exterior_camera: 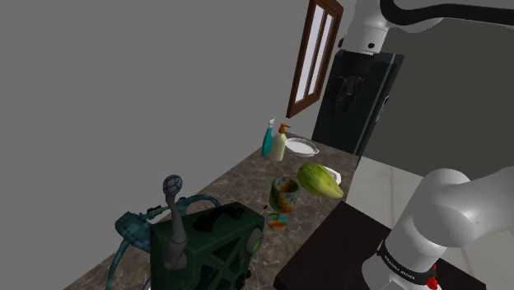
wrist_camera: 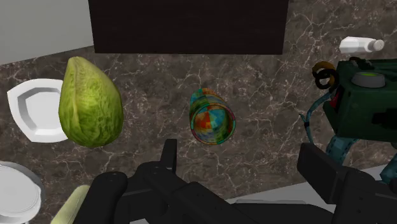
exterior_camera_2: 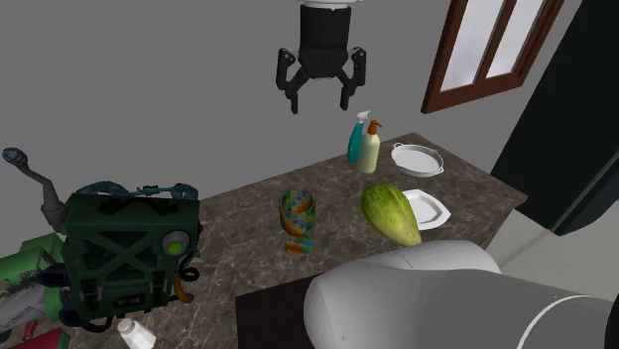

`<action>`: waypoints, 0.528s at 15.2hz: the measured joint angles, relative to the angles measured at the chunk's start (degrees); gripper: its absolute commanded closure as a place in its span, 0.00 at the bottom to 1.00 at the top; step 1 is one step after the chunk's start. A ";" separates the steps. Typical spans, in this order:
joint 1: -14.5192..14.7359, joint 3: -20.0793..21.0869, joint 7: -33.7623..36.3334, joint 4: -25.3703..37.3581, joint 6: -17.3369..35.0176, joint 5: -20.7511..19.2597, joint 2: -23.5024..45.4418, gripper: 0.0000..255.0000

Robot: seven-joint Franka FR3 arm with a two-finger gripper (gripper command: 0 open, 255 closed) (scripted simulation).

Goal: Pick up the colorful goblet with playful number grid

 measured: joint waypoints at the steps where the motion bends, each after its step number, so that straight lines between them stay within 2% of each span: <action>1: 0.00 0.00 0.00 0.00 0.00 0.00 0.00 0.00; 8: -0.10 -0.42 -1.48 -9.44 11.41 -0.33 2.33 0.00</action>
